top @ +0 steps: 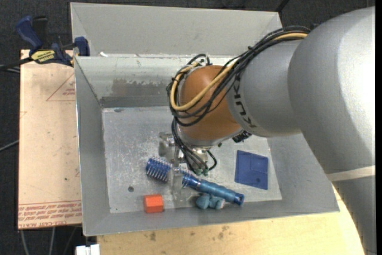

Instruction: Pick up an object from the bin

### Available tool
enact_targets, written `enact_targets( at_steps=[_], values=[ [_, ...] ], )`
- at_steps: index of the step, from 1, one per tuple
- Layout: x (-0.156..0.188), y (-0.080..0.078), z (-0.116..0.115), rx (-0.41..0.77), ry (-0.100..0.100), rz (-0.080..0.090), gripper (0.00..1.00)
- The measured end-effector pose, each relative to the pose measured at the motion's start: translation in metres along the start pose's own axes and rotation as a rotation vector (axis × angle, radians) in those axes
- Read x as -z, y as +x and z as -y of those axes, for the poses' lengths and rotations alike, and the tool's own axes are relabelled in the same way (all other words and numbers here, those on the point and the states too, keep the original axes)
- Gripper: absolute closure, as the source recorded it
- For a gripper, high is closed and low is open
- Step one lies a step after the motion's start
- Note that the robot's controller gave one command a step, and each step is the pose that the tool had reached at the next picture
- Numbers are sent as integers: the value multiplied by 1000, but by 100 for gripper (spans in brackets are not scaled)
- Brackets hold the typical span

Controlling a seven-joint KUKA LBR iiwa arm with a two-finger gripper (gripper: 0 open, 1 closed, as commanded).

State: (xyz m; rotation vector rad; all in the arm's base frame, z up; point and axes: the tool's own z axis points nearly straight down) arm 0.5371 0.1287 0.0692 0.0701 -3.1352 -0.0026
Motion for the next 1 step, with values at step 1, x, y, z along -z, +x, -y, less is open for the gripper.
enact_targets(
  at_steps=[1],
  values=[
    [31, 39, 8, -116, 1, 3, 0]
  ],
)
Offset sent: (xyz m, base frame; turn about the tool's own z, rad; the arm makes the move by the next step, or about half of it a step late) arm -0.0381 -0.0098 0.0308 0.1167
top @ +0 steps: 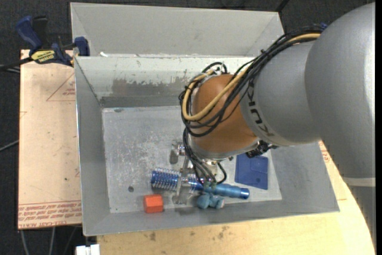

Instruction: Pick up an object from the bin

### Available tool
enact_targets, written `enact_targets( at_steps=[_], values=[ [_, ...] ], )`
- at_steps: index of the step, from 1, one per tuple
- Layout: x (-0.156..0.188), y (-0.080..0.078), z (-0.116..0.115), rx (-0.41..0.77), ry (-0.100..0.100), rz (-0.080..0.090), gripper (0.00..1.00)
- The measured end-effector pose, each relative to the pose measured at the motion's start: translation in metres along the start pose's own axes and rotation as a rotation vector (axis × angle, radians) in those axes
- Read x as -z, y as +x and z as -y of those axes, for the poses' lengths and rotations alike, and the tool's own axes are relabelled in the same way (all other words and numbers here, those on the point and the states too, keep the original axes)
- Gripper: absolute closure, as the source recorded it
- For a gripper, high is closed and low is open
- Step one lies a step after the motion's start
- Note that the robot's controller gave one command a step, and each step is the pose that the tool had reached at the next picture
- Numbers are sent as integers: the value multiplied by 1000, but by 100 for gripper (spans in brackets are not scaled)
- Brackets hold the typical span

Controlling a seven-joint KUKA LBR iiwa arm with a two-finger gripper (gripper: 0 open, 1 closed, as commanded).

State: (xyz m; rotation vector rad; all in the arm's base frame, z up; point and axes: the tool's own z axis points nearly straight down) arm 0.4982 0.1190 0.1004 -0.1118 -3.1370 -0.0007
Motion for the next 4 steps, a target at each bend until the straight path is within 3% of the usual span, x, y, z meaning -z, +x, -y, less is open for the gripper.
enact_targets(
  at_steps=[1, 2, 3, 4],
  values=[
    [13, 18, 16, 20, 1, 0, 0],
    [-29, 14, 8, 132, -4, 19, 0],
    [-29, 13, 7, 129, -5, 23, 0],
    [-30, 14, 7, 130, -5, 18, 100]
  ],
)
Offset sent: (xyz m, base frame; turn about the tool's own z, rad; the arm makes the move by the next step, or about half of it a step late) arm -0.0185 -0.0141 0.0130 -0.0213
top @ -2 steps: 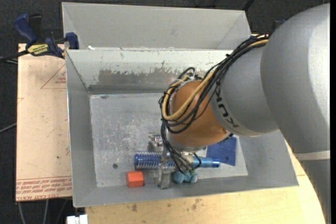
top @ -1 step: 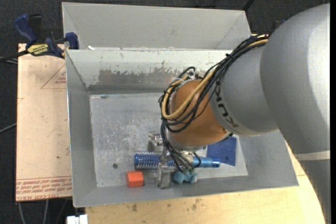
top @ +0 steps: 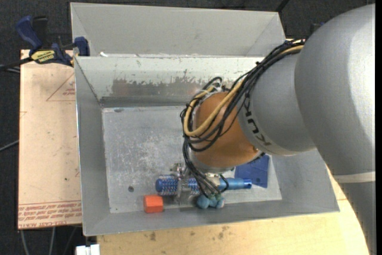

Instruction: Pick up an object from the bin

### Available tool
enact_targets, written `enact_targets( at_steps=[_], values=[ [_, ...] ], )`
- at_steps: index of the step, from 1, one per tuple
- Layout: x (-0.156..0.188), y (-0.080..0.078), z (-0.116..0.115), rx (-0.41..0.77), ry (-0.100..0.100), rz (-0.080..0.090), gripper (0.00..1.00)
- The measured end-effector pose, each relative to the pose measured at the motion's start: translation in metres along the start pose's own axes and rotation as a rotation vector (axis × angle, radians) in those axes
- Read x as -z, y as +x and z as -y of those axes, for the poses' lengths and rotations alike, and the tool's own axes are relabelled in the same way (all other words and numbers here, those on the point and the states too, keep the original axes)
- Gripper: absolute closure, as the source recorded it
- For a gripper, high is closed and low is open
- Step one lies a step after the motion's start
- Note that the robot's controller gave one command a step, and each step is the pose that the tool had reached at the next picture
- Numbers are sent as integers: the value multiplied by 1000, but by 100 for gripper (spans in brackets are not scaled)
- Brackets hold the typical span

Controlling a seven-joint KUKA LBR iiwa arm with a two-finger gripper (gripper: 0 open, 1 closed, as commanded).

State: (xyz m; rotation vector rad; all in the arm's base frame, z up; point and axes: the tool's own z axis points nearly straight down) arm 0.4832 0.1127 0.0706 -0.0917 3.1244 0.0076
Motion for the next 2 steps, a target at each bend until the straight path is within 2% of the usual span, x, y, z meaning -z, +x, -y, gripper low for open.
enact_targets(
  at_steps=[1, 2],
  values=[
    [116, -4, -1, -1, 2, -8, 100],
    [127, -5, -1, -3, 3, -13, 100]
  ],
)
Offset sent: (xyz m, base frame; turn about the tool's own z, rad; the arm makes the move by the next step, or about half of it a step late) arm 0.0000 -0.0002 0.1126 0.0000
